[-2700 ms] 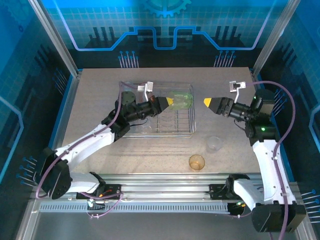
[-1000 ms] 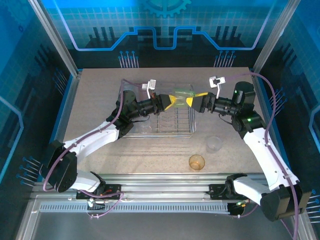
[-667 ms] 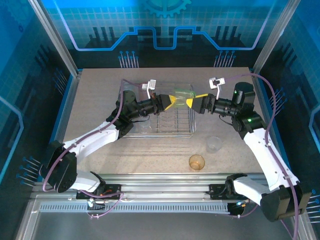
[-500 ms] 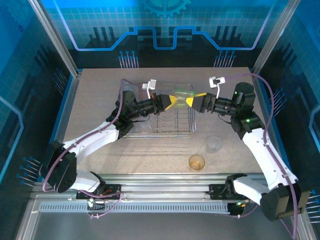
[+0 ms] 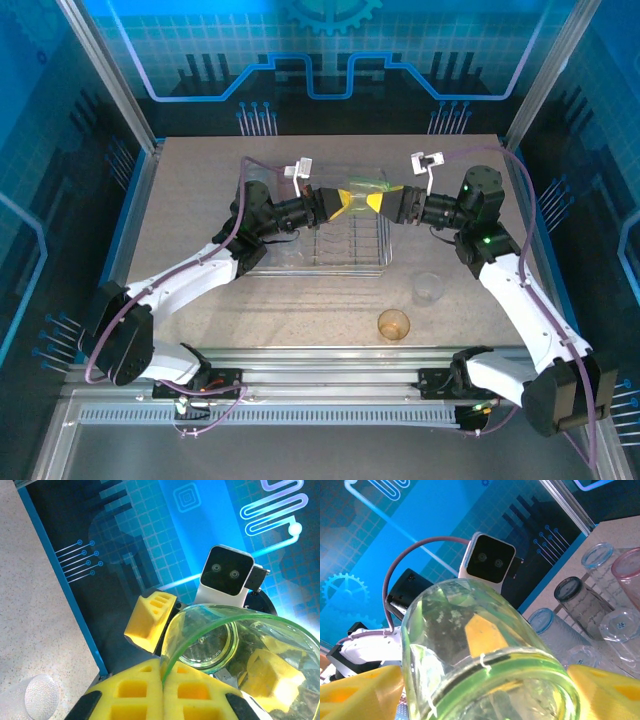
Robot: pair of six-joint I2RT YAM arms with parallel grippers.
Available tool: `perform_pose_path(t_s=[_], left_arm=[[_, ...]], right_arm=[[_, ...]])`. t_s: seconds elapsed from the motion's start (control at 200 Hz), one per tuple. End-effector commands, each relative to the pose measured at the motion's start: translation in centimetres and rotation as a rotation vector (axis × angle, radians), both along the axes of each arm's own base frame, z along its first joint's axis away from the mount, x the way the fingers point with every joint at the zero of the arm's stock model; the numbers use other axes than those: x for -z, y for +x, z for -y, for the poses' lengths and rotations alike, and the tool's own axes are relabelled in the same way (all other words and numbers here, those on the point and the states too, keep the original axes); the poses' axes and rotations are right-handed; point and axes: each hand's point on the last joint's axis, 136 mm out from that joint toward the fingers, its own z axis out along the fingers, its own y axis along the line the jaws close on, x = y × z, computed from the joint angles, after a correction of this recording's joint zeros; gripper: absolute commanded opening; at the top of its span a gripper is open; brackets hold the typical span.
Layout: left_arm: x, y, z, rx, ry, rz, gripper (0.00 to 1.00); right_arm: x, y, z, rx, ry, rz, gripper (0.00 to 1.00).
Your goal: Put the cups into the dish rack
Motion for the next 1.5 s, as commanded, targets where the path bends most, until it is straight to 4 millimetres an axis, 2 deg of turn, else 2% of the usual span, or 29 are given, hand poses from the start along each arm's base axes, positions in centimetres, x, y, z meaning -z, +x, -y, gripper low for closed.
perform_pose_path(t_s=[0.0,0.12,0.24,0.38,0.445,0.6,0.655,0.715,0.735,0.826,1.016,1.091,1.176,1.366,1.491], left_arm=[[-2.2,-1.0,0.2,0.030,-0.028,0.081,0.00],[-2.0,-0.7,0.3,0.031,-0.031,0.075,0.00],[-1.9,-0.5,0.5,0.036,-0.034,0.070,0.00],[-2.0,-0.5,0.5,0.036,-0.048,0.077,0.00],[-2.0,-0.4,0.5,0.033,-0.052,0.076,0.00],[-1.3,-0.1,0.7,0.032,-0.050,0.059,0.00],[-1.1,-0.1,0.7,0.033,-0.049,0.053,0.17],[-0.9,0.0,0.6,0.021,-0.053,0.053,0.56],[-0.8,0.1,0.5,0.012,-0.053,0.049,0.67],[-0.1,0.4,-0.1,-0.030,-0.045,0.043,0.99],[2.2,0.8,-1.9,-0.156,0.089,0.020,0.99],[3.7,1.1,-3.5,-0.243,0.203,0.005,0.99],[4.5,1.0,-5.8,-0.347,0.336,0.013,0.99],[4.0,0.1,-10.5,-0.506,0.559,0.103,1.00],[3.6,-0.5,-12.0,-0.539,0.639,0.154,0.99]], right_arm=[[-0.8,-0.1,-0.4,-0.013,0.018,0.026,0.83],[-1.3,-0.1,-0.6,-0.022,0.033,0.026,0.80],[-1.6,0.1,-0.6,-0.022,0.046,0.036,0.73],[-1.2,0.2,-0.5,-0.004,0.031,0.020,0.62],[-1.0,0.3,-0.5,0.004,0.026,0.003,0.53],[-0.9,0.4,-0.5,0.015,0.019,-0.002,0.42],[-0.9,0.4,-0.3,0.029,0.008,0.000,0.38],[-0.8,0.6,-0.1,0.049,-0.013,0.005,0.34],[-0.7,0.7,-0.1,0.058,-0.022,0.006,0.33],[-0.6,1.1,0.4,0.109,-0.071,0.014,0.26],[0.7,2.4,2.2,0.248,-0.228,-0.016,0.21],[1.8,3.1,3.5,0.331,-0.298,-0.039,0.20],[3.0,3.6,4.7,0.398,-0.385,-0.063,0.19],[4.8,5.1,6.8,0.475,-0.583,-0.126,0.19],[4.8,6.5,7.5,0.516,-0.642,-0.120,0.19]])
